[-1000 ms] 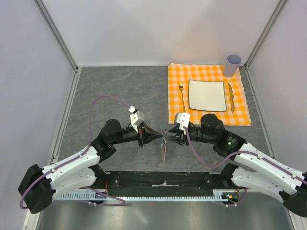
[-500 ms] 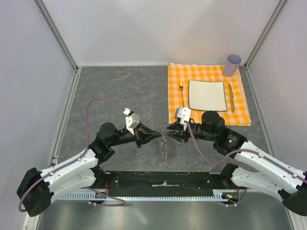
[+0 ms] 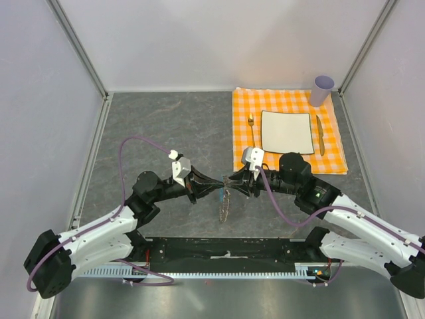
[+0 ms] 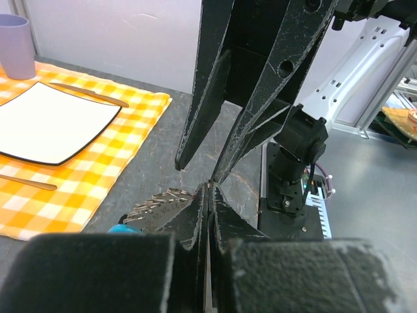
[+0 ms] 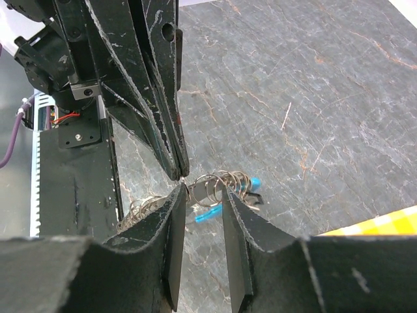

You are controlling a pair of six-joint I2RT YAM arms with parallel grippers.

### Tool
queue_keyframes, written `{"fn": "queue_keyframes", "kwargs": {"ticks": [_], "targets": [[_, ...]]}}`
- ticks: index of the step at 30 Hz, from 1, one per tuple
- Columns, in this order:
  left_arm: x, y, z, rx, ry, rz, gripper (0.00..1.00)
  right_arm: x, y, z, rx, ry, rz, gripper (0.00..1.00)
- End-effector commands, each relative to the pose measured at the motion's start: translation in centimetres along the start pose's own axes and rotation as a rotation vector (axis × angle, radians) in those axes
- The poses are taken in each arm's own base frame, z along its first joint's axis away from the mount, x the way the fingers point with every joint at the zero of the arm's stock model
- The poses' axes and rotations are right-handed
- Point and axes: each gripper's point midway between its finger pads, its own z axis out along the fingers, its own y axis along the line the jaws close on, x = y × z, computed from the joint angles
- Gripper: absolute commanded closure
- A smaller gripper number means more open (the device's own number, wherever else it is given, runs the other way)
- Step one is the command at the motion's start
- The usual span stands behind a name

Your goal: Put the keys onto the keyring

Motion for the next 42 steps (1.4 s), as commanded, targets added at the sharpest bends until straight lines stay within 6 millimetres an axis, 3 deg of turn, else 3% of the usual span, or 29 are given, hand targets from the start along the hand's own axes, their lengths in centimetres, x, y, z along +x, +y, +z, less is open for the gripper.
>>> {"fn": "queue_keyframes", "kwargs": {"ticks": [1,7,11,14,20,21,22,24,26,27,31,42], "targets": [[-2.9,-0.8,0.4,0.041,-0.102,0.068,0.98,-2.7,0.1,0.1,-0.014,-0.075,-0.021,0.65],[-2.9,-1.0,0.4,0.055,-0.111,0.063,0.98,-2.1,0.0,0.3,-0.011,-0.069,-0.017,0.75],[-2.5,-0.8,0.3,0.044,-0.099,0.055,0.98,-2.3,-0.1,0.3,-0.009,-0.071,-0.032,1.00],[-1.7,-0.3,0.2,0.010,-0.059,0.040,0.98,-2.9,-0.4,0.1,0.000,-0.060,-0.073,1.00],[-0.8,1.1,-0.7,-0.097,0.092,0.030,0.66,-1.6,-1.0,-0.3,0.004,0.070,-0.122,1.00],[-1.6,1.0,-0.7,-0.102,0.101,0.039,0.63,-1.4,-1.1,-0.3,0.001,0.082,-0.140,1.00],[-0.7,1.2,-1.1,-0.116,0.161,0.040,0.60,-1.2,-1.1,-0.2,-0.002,0.097,-0.145,1.00],[-1.8,1.4,-1.2,-0.134,0.177,0.061,0.55,-1.3,-1.2,-0.3,-0.008,0.117,-0.160,1.00],[-1.6,1.5,-1.4,-0.143,0.217,0.076,0.50,-1.2,-1.0,-0.2,-0.029,0.129,-0.166,1.00],[-2.2,1.5,-1.2,-0.141,0.212,0.086,0.49,-1.4,-0.8,-0.2,-0.043,0.125,-0.177,1.00],[-1.3,1.9,-0.7,-0.129,0.246,0.081,0.48,-2.1,-0.1,-0.3,-0.084,0.100,-0.204,1.00],[-0.1,0.0,0.8,0.063,0.305,0.081,0.47,-2.1,1.0,-0.6,-0.153,0.098,-0.236,1.00]]}}
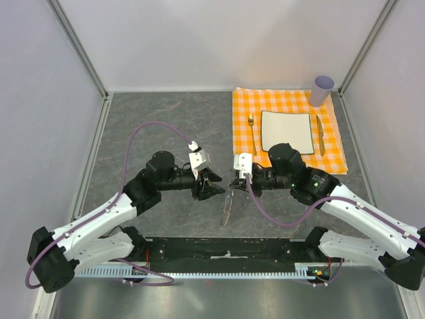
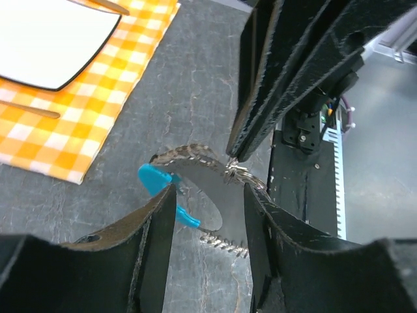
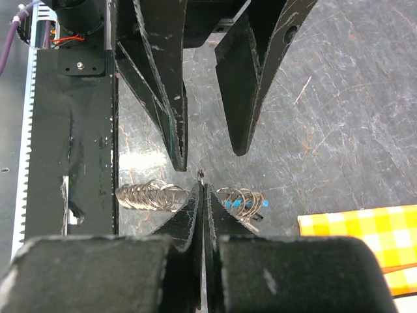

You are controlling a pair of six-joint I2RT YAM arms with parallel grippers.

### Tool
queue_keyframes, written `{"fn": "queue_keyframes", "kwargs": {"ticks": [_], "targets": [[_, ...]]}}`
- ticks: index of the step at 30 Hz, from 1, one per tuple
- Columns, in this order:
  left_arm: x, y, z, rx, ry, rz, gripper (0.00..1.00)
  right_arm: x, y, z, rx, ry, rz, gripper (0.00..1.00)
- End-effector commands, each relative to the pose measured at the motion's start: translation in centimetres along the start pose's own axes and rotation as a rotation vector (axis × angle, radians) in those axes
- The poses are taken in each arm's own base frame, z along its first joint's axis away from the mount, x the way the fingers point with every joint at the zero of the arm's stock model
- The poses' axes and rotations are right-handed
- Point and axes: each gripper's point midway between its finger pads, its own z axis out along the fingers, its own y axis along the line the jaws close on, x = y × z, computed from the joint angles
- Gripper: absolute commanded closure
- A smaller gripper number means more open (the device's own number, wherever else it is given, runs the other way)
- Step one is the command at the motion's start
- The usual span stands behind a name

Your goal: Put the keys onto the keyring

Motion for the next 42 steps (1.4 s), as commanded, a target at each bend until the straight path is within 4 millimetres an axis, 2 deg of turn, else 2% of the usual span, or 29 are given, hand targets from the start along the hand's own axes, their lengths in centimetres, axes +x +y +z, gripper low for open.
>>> {"fn": "queue_keyframes", "kwargs": {"ticks": [1,6,15,27,34,35,37,39,42], "targets": [[-2.8,-1.7,-0.1,0.108,-0.047,0.116,0.47,-3.3,0.0,-0.8,-0.018,-0.092,-0.082,1.00],[-3.4,-2.3,0.1,0.154,-0.053,0.130,0.48,-3.2,0.2,-0.9,-0.027,-0.092,-0.086,1.00],[-2.8,-2.0,0.8,0.166,-0.016,0.102,0.52,-3.4,0.5,-1.0,-0.036,-0.102,-0.089,1.00],[-2.2,-2.0,1.2,0.183,0.004,0.089,0.70,-3.3,0.7,-0.9,-0.048,-0.102,-0.086,1.00],[-1.9,-2.7,1.1,0.224,0.012,0.075,0.74,-3.3,0.7,-0.8,-0.052,-0.105,-0.084,1.00],[-2.0,-2.8,1.1,0.226,0.010,0.076,0.76,-3.3,0.7,-0.7,-0.050,-0.105,-0.084,1.00],[-2.0,-2.9,1.1,0.233,0.011,0.076,0.85,-3.3,0.7,-0.7,-0.050,-0.107,-0.082,1.00],[-2.1,-2.9,1.1,0.236,0.008,0.077,0.98,-3.3,0.7,-0.7,-0.051,-0.109,-0.082,1.00],[-2.4,-2.9,0.9,0.227,-0.007,0.083,0.98,-3.2,0.5,-0.6,-0.037,-0.107,-0.070,1.00]]}}
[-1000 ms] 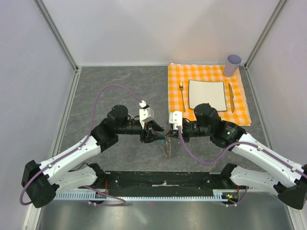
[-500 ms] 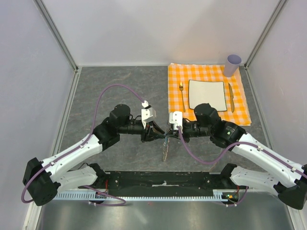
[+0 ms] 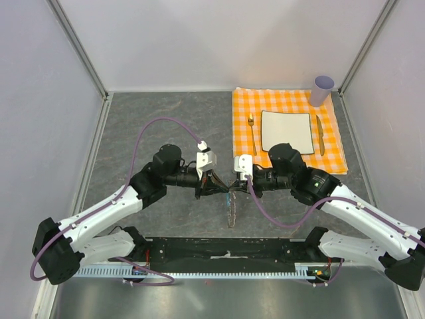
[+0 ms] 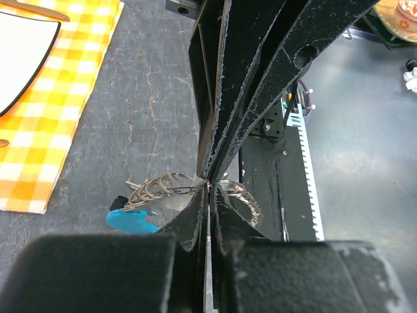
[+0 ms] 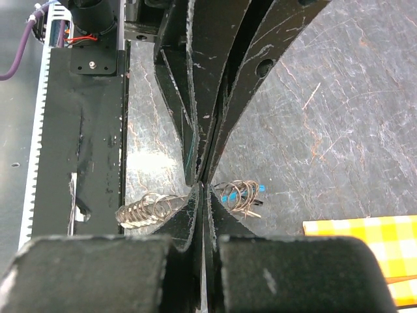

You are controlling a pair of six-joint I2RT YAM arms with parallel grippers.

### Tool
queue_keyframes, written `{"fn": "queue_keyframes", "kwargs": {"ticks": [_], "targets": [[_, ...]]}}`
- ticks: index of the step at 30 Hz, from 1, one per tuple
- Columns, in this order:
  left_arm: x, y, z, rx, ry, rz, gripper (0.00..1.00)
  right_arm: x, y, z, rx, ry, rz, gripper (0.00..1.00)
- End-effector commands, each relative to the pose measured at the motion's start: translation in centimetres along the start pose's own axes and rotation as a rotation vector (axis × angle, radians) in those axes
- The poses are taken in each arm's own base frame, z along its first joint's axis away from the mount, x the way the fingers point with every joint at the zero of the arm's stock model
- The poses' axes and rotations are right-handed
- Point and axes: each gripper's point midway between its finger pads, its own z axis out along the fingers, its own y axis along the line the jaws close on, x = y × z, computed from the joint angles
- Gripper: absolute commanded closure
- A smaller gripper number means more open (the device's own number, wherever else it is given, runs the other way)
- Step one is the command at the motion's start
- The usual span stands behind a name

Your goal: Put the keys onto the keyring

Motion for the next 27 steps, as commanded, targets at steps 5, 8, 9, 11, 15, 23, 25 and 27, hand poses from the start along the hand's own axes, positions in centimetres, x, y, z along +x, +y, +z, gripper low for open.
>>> {"fn": "queue_keyframes", "kwargs": {"ticks": [5,8,9,11,15,23,25,27], "targets": [[-2.2,0.1,-0.7,-0.067,-0.134,0.057,0.98,-4.0,-1.8,-1.9,0.152,-0.162,-0.027,0.77],[-2.9,0.9,-1.4,-0.138,-0.208,0.070,0.98,-4.4,-2.4,-2.9,0.227,-0.209,-0.019,0.70],[-3.5,1.0,-1.5,-0.149,-0.237,0.083,0.98,-4.1,-2.6,-2.9,0.241,-0.211,-0.017,0.70],[-3.6,1.2,-1.7,-0.175,-0.262,0.076,0.98,-3.7,-2.8,-3.1,0.266,-0.208,-0.012,0.70],[-4.2,1.4,-1.9,-0.188,-0.318,0.085,0.98,-3.2,-2.3,-2.4,0.229,-0.197,-0.001,0.69],[-5.3,1.4,-2.1,-0.191,-0.381,0.099,0.98,-2.0,-2.3,-1.3,0.205,-0.161,0.010,0.69],[-5.3,1.4,-2.1,-0.194,-0.386,0.097,0.98,-1.8,-2.6,-1.3,0.217,-0.154,0.014,0.69],[-5.4,1.4,-2.1,-0.192,-0.392,0.102,0.98,-1.4,-2.8,-1.1,0.229,-0.140,0.020,0.69]]}}
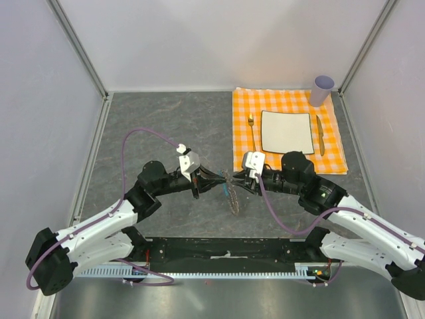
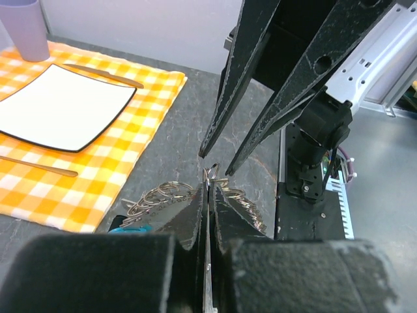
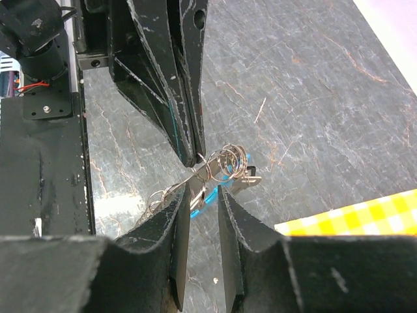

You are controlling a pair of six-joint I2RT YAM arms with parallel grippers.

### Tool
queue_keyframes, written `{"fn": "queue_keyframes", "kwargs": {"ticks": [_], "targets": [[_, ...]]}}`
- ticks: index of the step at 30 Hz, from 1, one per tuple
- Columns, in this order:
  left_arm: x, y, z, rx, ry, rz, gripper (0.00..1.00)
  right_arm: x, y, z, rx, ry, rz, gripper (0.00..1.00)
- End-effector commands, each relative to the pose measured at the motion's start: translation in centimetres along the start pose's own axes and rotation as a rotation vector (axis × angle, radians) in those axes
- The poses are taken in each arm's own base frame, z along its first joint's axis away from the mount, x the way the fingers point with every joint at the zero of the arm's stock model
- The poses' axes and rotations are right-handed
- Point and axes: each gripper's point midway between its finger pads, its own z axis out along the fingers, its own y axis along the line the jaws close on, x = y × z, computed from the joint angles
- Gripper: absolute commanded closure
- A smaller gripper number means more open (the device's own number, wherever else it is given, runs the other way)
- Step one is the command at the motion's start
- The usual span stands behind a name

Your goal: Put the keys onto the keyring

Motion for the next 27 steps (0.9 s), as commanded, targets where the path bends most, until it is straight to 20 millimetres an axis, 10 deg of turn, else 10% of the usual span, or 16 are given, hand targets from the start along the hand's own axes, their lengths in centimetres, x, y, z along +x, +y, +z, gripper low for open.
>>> {"fn": "queue_keyframes", "kwargs": {"ticks": [1,8,12,27], "targets": [[-3.4,-0.2,0.1,-0.003,-0.124,0.042,0.98,-0.3,-0.6,0.3,0.030,-0.019,-0.001,0.69],[-3.5,-0.4,0.1,0.006,-0.131,0.044,0.98,-0.2,-1.0,0.5,0.046,-0.013,0.000,0.78],[-3.6,-0.5,0.1,0.008,-0.138,0.044,0.98,-0.5,-0.9,0.5,0.040,-0.024,-0.002,1.00],[-4.7,-0.3,0.8,0.026,-0.266,0.019,0.98,-1.3,2.0,1.1,-0.136,-0.067,0.012,1.00]]}}
